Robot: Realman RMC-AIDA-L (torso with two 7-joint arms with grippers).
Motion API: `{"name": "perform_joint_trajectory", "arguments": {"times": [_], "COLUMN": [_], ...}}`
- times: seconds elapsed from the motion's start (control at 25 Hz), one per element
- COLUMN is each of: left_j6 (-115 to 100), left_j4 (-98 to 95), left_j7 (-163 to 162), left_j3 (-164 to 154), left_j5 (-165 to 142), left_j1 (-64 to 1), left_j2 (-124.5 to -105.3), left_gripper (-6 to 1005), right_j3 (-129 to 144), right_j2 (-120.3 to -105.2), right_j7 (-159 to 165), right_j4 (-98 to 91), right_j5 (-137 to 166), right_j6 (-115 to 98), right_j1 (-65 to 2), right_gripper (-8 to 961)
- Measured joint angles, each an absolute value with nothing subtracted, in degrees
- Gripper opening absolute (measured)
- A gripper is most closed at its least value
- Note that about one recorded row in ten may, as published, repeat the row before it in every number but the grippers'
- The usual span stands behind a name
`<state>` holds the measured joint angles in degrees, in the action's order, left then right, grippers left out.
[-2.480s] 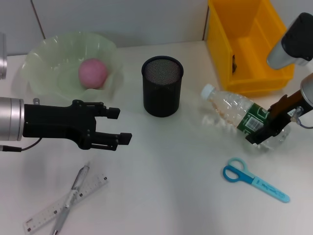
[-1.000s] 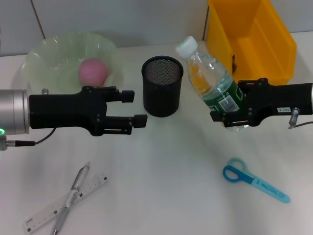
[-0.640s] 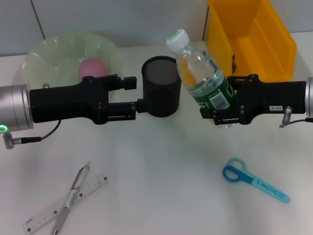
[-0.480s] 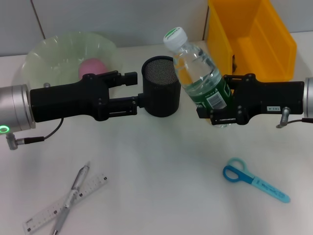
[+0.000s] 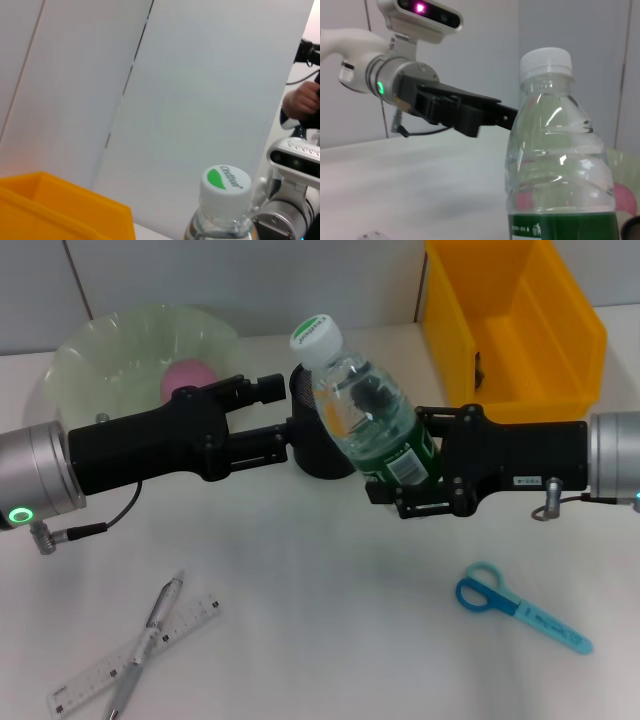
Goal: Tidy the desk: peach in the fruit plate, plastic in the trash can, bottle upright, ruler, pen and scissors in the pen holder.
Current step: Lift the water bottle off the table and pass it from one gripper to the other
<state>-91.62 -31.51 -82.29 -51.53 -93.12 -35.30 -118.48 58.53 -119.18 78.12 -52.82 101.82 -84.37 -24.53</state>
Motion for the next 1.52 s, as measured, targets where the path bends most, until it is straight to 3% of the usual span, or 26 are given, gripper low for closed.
{"name": "perform_joint_trajectory", "arguments": {"times": [1.52], "left_j6": [-94.9], "left_j4": [-26.2], "left_j7": [-76.1], "left_j3": [-51.6], "left_j5": [-79.3], "left_j1": [-33.1], "left_j2": [-118.56], "left_gripper": [809], "right_j3": [59.1], "right_j2": [-119.41], "right_j7": [66.4], "right_j4": [-39.0], "right_j5": [94.4], "right_j6": [-83.2], "right_j1": [-31.8], "right_gripper": [769]}}
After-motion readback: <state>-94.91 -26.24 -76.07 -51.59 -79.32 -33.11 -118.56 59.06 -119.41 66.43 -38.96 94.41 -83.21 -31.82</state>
